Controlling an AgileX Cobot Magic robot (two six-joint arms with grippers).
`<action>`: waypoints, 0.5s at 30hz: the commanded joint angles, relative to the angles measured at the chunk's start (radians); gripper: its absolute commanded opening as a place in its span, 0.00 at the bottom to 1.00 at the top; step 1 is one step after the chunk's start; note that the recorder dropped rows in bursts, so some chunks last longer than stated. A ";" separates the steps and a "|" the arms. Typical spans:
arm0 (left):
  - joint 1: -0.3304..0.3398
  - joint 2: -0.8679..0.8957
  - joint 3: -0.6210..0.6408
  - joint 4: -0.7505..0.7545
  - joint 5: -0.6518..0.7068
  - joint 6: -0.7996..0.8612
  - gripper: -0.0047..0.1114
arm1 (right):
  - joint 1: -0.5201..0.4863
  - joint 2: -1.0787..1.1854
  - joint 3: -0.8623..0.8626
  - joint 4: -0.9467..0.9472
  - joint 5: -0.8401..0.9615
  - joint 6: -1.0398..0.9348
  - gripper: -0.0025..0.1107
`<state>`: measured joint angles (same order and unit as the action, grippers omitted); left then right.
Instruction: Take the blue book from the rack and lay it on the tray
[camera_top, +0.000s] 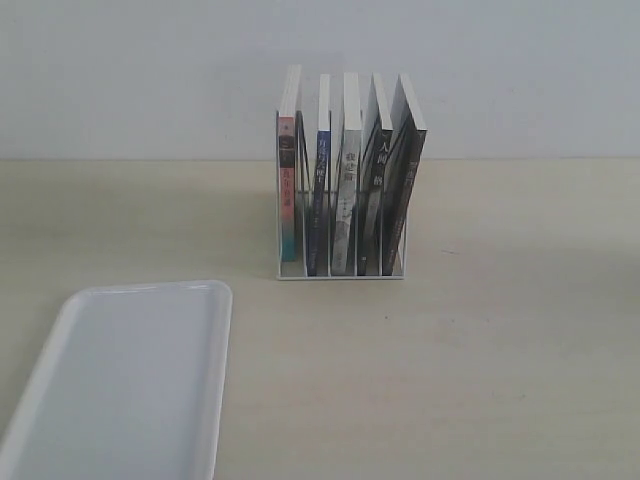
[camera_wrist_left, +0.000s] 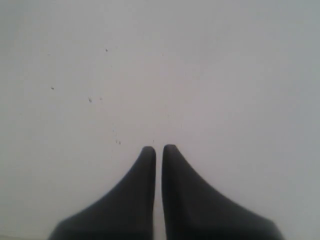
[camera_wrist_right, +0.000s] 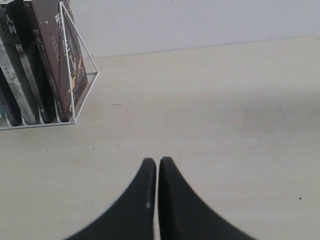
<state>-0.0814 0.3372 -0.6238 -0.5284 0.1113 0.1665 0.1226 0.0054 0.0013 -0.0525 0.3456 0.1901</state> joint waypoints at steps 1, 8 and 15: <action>0.001 0.219 -0.197 -0.002 0.261 0.202 0.08 | -0.001 -0.005 -0.001 -0.005 -0.012 -0.006 0.03; 0.001 0.547 -0.379 -0.002 0.552 0.276 0.08 | -0.001 -0.005 -0.001 -0.005 -0.012 -0.006 0.03; 0.001 0.791 -0.375 0.056 0.538 0.283 0.11 | -0.001 -0.005 -0.001 -0.005 -0.012 -0.006 0.03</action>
<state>-0.0814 1.0552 -0.9950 -0.4902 0.6532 0.4448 0.1226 0.0054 0.0013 -0.0525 0.3456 0.1901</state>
